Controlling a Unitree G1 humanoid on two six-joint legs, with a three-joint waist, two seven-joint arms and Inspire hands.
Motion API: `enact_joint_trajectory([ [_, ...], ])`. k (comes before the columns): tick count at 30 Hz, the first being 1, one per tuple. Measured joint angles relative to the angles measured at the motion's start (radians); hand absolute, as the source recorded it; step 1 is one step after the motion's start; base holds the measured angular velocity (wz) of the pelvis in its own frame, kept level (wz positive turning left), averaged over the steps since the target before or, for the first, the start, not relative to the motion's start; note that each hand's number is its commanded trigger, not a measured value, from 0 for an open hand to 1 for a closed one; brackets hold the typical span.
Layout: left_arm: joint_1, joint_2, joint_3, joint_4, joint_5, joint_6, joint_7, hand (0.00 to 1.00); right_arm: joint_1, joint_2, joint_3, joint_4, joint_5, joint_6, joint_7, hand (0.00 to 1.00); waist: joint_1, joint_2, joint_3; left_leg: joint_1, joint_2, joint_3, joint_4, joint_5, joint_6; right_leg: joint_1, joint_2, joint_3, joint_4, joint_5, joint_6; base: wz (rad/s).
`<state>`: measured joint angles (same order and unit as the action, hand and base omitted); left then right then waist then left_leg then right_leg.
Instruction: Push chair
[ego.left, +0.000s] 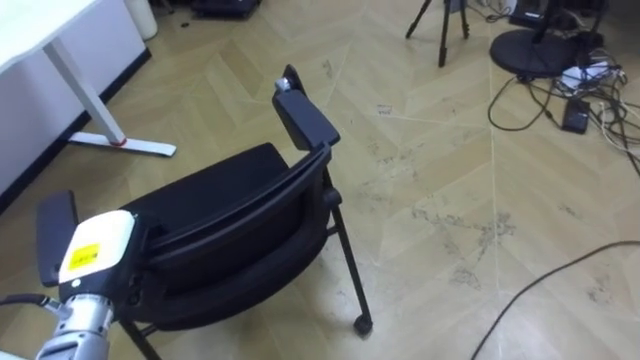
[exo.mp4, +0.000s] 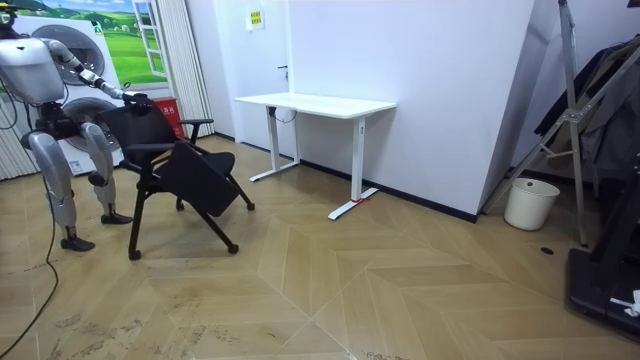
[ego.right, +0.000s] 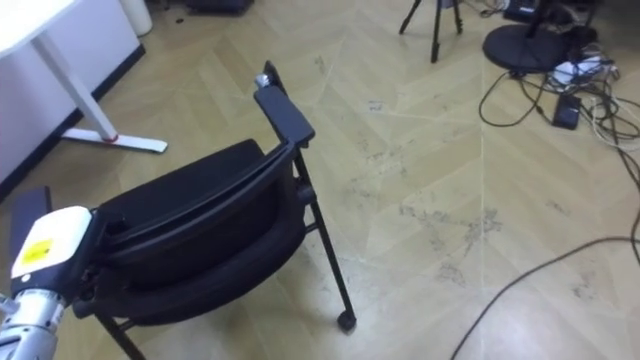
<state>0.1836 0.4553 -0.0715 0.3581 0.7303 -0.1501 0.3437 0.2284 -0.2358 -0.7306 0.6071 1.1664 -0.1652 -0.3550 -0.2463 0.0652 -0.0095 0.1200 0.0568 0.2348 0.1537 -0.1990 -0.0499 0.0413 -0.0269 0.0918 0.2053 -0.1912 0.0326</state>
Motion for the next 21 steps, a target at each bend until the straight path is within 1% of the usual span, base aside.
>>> enact_joint_trajectory([
  [2,0.001,-0.001,0.022,-0.001,0.008,-0.016,0.0,1.0,-0.025,-0.008,-0.009,-0.134,-0.148,-0.043,-0.11,0.0,0.0,0.001,0.0005,-0.014,0.001,0.006,0.001,0.002,0.004,-0.023,0.003,0.009,0.011,0.001,-0.001,-0.1],
  [3,0.001,-0.001,0.027,-0.001,0.008,-0.022,0.0,1.0,-0.035,-0.012,-0.011,-0.16,-0.177,-0.053,-0.141,0.0,0.0,0.0,0.0011,-0.018,0.001,0.007,0.001,0.003,0.005,-0.028,0.003,0.01,0.016,0.001,-0.001,-0.05],
  [4,0.001,0.002,0.031,-0.001,0.007,-0.028,0.001,1.0,-0.052,-0.025,-0.011,-0.216,-0.235,-0.064,-0.2,0.0,-0.001,0.001,0.001,-0.028,0.0,0.007,0.007,0.003,0.005,-0.037,0.002,0.01,0.018,0.001,0.0,0.0],
  [5,0.001,0.002,0.034,-0.001,0.009,-0.03,0.001,1.0,-0.072,-0.039,-0.014,-0.269,-0.318,-0.064,-0.262,0.0,-0.001,-0.001,0.0023,-0.031,0.0,0.008,0.013,0.003,0.005,-0.041,0.002,0.012,0.021,0.001,0.0,0.0],
  [6,0.0,0.001,0.035,-0.001,0.01,-0.03,0.001,1.0,-0.084,-0.046,-0.017,-0.297,-0.362,-0.064,-0.292,0.0,-0.002,-0.001,0.0025,-0.033,0.0,0.008,0.015,0.003,0.005,-0.042,0.002,0.012,0.021,0.001,0.0,0.0],
  [8,0.0,-0.008,0.043,-0.002,0.018,-0.03,0.001,1.0,-0.133,-0.064,-0.039,-0.422,-0.524,-0.066,-0.381,0.0,-0.001,0.001,0.0037,-0.038,0.0,0.007,0.017,0.003,0.005,-0.044,0.001,0.01,0.017,0.001,0.0,0.0],
  [9,0.0,-0.008,0.043,-0.002,0.018,-0.031,0.001,1.0,-0.141,-0.07,-0.038,-0.459,-0.561,-0.067,-0.398,0.0,-0.001,0.002,0.0048,-0.038,0.0,0.007,0.017,0.003,0.005,-0.044,0.001,0.01,0.017,0.001,0.0,0.0],
  [11,-0.003,-0.011,0.044,-0.006,0.019,-0.031,-0.002,1.0,-0.179,-0.104,-0.011,-0.572,-0.706,-0.074,-0.457,0.0,0.015,0.002,0.0067,-0.04,0.0,0.012,0.017,0.003,0.005,-0.052,0.002,0.015,0.024,0.001,0.0,-0.07],
  [12,-0.005,-0.011,0.044,-0.006,0.02,-0.031,-0.002,1.0,-0.185,-0.113,0.003,-0.599,-0.741,-0.076,-0.47,0.0,0.019,0.003,0.0075,-0.04,0.001,0.013,0.017,0.003,0.005,-0.054,0.002,0.016,0.024,0.001,0.0,-0.06],
  [14,-0.019,-0.018,0.042,-0.007,0.029,-0.031,-0.008,1.0,-0.206,-0.137,0.053,-0.693,-0.852,-0.096,-0.492,0.0,0.034,-0.001,0.0134,-0.039,0.0,0.014,0.015,0.003,0.005,-0.055,0.003,0.016,0.027,0.001,0.0,0.0],
  [17,-0.024,-0.019,0.041,-0.031,0.04,-0.031,-0.022,1.0,-0.222,-0.156,0.11,-0.763,-0.976,-0.099,-0.492,0.0,0.047,-0.008,0.0176,-0.04,0.0,0.014,0.013,0.003,0.005,-0.055,0.002,0.015,0.022,0.002,0.001,0.0],
  [18,-0.024,-0.019,0.041,-0.035,0.044,-0.031,-0.025,1.0,-0.222,-0.157,0.119,-0.774,-0.995,-0.1,-0.487,0.0,0.05,-0.008,0.0178,-0.039,0.0,0.014,0.012,0.003,0.005,-0.053,0.002,0.015,0.019,0.003,0.001,-0.04],
  [20,-0.024,-0.019,0.042,-0.057,0.047,-0.029,-0.043,1.0,-0.225,-0.159,0.158,-0.795,-1.1,-0.098,-0.473,0.0,0.077,-0.014,0.0201,-0.035,0.001,0.024,0.011,0.003,0.005,-0.056,0.002,0.016,0.026,0.004,0.0,-0.09],
  [21,-0.026,-0.019,0.042,-0.057,0.047,-0.03,-0.046,1.0,-0.229,-0.16,0.171,-0.8,-1.124,-0.096,-0.471,0.0,0.083,-0.014,0.0204,-0.033,0.001,0.025,0.011,0.003,0.005,-0.058,0.002,0.017,0.032,0.004,0.0,-0.09],
])
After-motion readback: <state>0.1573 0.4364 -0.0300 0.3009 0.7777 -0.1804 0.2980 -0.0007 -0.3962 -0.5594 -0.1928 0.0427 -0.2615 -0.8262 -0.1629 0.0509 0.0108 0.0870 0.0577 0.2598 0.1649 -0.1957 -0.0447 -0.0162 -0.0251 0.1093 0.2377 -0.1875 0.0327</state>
